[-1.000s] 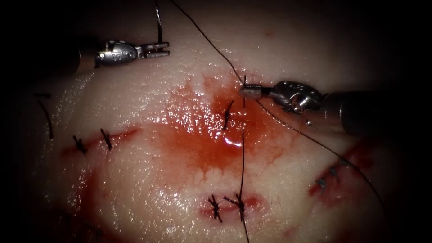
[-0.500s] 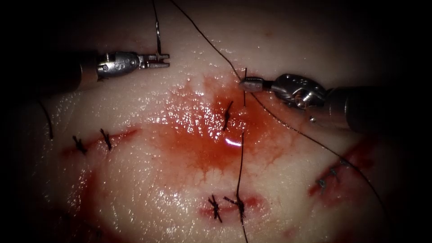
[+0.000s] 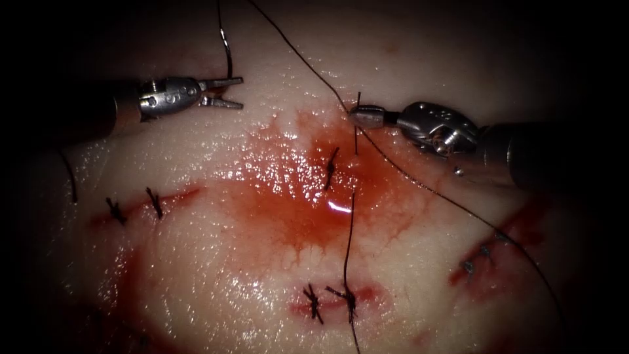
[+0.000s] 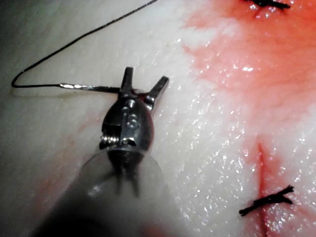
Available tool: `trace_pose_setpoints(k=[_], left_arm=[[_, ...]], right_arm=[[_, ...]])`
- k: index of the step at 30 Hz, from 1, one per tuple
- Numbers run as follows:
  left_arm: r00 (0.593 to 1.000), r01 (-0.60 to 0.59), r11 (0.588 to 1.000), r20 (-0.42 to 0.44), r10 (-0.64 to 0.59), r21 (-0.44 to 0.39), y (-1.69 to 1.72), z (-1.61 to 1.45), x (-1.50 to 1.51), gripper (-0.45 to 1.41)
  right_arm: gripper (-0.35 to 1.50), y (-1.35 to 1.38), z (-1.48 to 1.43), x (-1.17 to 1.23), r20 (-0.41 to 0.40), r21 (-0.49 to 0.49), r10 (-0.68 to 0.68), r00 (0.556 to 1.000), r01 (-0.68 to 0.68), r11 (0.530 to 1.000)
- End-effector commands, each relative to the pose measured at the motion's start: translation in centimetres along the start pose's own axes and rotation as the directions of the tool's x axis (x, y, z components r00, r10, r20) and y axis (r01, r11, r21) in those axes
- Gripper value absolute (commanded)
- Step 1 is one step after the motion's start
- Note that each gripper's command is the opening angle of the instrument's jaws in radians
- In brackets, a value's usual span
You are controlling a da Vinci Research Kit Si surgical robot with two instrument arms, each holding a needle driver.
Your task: Wound Closure
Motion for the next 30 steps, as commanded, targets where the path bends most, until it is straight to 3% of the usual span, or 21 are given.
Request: trace_pose_setpoints(k=[1,4,6,9,14,17,22,25,30], left_arm=[[1.000,0.000,1.000,0.015,0.000,0.017,-0.03,0.04,-0.01,1.03],[0.999,0.009,1.000,0.038,-0.010,0.024,0.01,-0.11,0.04,1.21],[0.999,0.016,1.000,0.046,-0.017,0.025,0.06,-0.22,0.09,1.35],[0.998,0.031,0.999,0.054,-0.033,0.038,0.14,-0.40,0.20,1.40],[0.998,0.001,0.996,0.060,-0.007,0.092,0.25,-0.59,0.31,1.40],[0.998,-0.036,0.990,0.051,0.030,0.133,0.38,-0.63,0.40,1.26],[0.997,-0.069,0.979,0.030,0.065,0.192,0.60,-0.64,0.63,1.23],[0.998,-0.062,0.967,-0.012,0.067,0.247,0.69,-0.68,0.78,1.26],[0.991,-0.097,0.950,-0.063,0.121,0.298,0.94,-0.71,1.05,1.25]], right_arm=[[1.26,0.00,0.08,-0.05,-0.016,0.004,-0.006,1.000,0.006,1.000],[1.45,-0.01,0.04,-0.01,-0.038,0.010,-0.024,0.999,0.025,1.000],[1.48,-0.02,-0.02,0.03,-0.038,0.022,-0.026,0.999,0.027,0.999],[1.48,-0.01,-0.24,0.12,-0.055,0.045,-0.026,0.998,0.028,0.999],[1.48,0.05,-0.61,0.21,-0.056,0.066,-0.039,0.998,0.043,0.997],[1.48,0.11,-0.87,0.25,-0.053,0.059,-0.076,0.996,0.079,0.995],[1.48,0.13,-1.26,0.33,-0.075,0.068,-0.197,0.977,0.202,0.977],[1.48,0.06,-1.36,0.41,-0.078,0.055,-0.349,0.934,0.353,0.934],[1.48,-0.09,-1.38,0.47,-0.034,0.065,-0.448,0.893,0.449,0.891]])
